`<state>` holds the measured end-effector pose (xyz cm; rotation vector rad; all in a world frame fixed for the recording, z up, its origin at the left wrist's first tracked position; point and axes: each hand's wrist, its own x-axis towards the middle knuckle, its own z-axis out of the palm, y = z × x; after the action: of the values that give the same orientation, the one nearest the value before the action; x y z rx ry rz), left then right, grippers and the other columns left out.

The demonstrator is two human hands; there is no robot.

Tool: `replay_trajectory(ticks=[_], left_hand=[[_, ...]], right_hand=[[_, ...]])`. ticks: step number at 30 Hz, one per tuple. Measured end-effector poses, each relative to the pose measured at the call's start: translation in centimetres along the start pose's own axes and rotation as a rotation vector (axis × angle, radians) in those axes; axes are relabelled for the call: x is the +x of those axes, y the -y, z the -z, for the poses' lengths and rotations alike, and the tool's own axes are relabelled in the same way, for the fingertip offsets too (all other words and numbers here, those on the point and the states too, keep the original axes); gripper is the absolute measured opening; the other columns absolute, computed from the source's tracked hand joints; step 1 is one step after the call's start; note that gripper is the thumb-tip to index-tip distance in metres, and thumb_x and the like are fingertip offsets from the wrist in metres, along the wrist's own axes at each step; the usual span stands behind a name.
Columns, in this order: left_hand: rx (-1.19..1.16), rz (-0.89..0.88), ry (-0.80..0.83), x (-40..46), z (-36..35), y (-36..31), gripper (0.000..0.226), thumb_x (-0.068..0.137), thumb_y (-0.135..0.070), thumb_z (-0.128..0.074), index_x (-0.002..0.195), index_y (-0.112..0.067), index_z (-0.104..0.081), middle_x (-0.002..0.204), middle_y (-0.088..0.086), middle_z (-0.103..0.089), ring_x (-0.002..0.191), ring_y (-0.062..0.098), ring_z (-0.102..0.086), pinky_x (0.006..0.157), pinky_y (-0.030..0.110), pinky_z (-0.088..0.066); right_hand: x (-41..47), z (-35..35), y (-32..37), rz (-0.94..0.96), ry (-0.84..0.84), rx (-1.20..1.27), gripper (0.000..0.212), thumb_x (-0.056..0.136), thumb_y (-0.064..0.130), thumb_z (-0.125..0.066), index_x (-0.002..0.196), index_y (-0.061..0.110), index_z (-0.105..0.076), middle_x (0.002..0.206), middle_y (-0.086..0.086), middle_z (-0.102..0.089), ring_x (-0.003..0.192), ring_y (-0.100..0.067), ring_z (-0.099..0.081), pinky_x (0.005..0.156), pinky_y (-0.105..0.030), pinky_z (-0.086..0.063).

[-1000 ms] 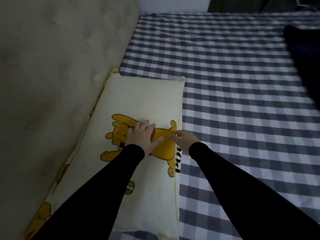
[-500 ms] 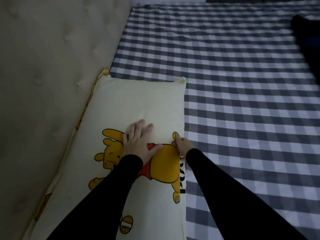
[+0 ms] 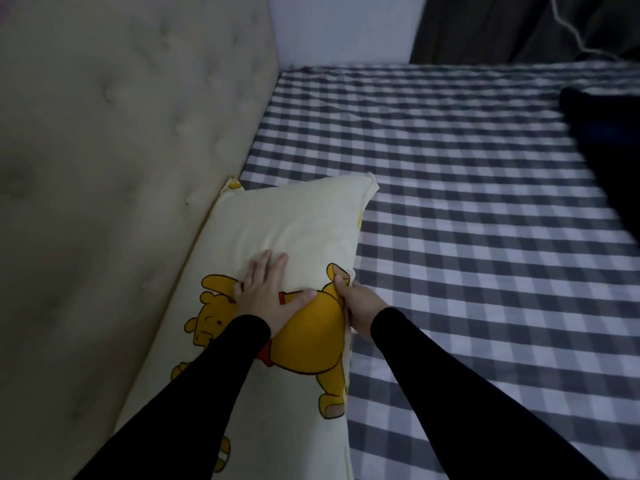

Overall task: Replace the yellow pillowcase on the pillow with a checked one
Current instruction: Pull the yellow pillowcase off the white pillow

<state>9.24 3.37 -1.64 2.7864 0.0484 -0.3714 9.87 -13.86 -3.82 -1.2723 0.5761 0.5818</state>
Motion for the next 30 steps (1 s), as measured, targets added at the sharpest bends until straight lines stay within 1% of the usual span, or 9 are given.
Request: replay_trajectory(ticks=[4,11,15,17,20,23,25,28,30], left_hand=[[-0.16,0.048,-0.025,-2.1,4.2,-0.8,0.124,0.048,-0.095,-0.03,0.152,-0.032,-0.008,0.161,-0.002,-0.003,0.147,0.024,-0.007,0.117,0.053,-0.014],[-0.474,-0.118,0.039,-8.5,12.4,-2.5,0.133,0.039,-0.09,-0.057,0.15,-0.026,-0.023,0.155,-0.005,-0.026,0.14,0.012,-0.029,0.112,0.033,-0.03],[-0.525,-0.166,0.042,-11.6,17.3,-2.8,0.113,0.035,-0.079,-0.069,0.133,-0.027,-0.051,0.129,-0.008,-0.059,0.116,0.007,-0.055,0.092,0.023,-0.043],[-0.523,-0.181,0.034,-12.9,18.9,-2.7,0.085,0.038,-0.071,-0.075,0.109,-0.025,-0.067,0.1,-0.008,-0.072,0.091,0.004,-0.065,0.079,0.022,-0.05],[-0.399,-0.123,-0.017,-14.1,18.9,-2.3,0.048,0.06,-0.052,-0.082,0.079,-0.009,-0.07,0.062,0.0,-0.064,0.052,0.006,-0.057,0.051,0.018,-0.042],[-0.427,-0.043,-0.095,-14.5,17.7,-2.0,0.028,0.076,-0.033,-0.078,0.074,-0.008,-0.067,0.063,0.006,-0.065,0.045,0.013,-0.056,0.043,0.024,-0.044],[-0.475,-0.023,-0.153,-14.5,17.4,-1.6,0.03,0.079,-0.033,-0.075,0.075,-0.004,-0.065,0.057,0.005,-0.058,0.042,0.014,-0.049,0.04,0.023,-0.038],[-0.528,-0.006,-0.226,-14.2,17.5,-0.4,0.035,0.077,-0.035,-0.076,0.069,-0.004,-0.063,0.04,-0.009,-0.041,0.037,0.007,-0.034,0.037,0.018,-0.025],[-0.539,-0.024,-0.21,-14.0,17.5,-0.1,0.034,0.078,-0.038,-0.076,0.07,-0.006,-0.066,0.039,-0.012,-0.043,0.035,0.005,-0.036,0.036,0.016,-0.025]], right_hand=[[-4.5,-2.7,2.8,0.061,0.196,0.257,0.036,0.099,0.023,-0.047,0.132,0.007,-0.047,0.125,-0.018,-0.06,0.113,-0.032,-0.059,0.083,-0.041,-0.053],[-13.3,-6.9,6.8,0.133,0.412,0.285,0.038,0.1,0.024,-0.041,0.131,0.007,-0.055,0.129,-0.015,-0.06,0.12,-0.032,-0.057,0.103,-0.047,-0.044],[-17.4,-9.1,8.7,0.271,0.41,0.15,0.04,0.096,0.019,-0.049,0.124,-0.01,-0.052,0.123,-0.026,-0.06,0.11,-0.035,-0.063,0.083,-0.038,-0.056],[-18.6,-9.4,9.5,0.341,0.32,0.072,0.035,0.093,0.016,-0.056,0.117,-0.009,-0.049,0.113,-0.026,-0.062,0.097,-0.038,-0.066,0.073,-0.04,-0.057],[-19.3,-8.2,9.1,0.439,0.154,-0.132,0.023,0.092,0.023,-0.06,0.101,0.005,-0.049,0.096,-0.021,-0.059,0.087,-0.034,-0.062,0.074,-0.046,-0.054],[-19.9,-6.9,8.3,0.526,0.091,-0.323,0.036,0.09,0.037,-0.063,0.1,0.004,-0.055,0.097,-0.017,-0.065,0.092,-0.031,-0.064,0.083,-0.048,-0.054],[-20.1,-5.9,8.4,0.694,-0.075,-0.593,0.04,0.084,0.046,-0.067,0.094,0.01,-0.053,0.091,-0.005,-0.061,0.087,-0.021,-0.06,0.077,-0.035,-0.051],[-19.5,-3.8,9.3,1.033,-0.459,-0.847,0.057,0.074,0.038,-0.077,0.119,0.019,-0.048,0.12,-0.003,-0.047,0.111,-0.019,-0.045,0.092,-0.031,-0.041],[-18.6,-2.8,10.0,1.014,-0.564,-1.138,0.07,0.076,0.037,-0.074,0.137,0.028,-0.04,0.145,-0.007,-0.03,0.133,-0.026,-0.029,0.104,-0.043,-0.033]])
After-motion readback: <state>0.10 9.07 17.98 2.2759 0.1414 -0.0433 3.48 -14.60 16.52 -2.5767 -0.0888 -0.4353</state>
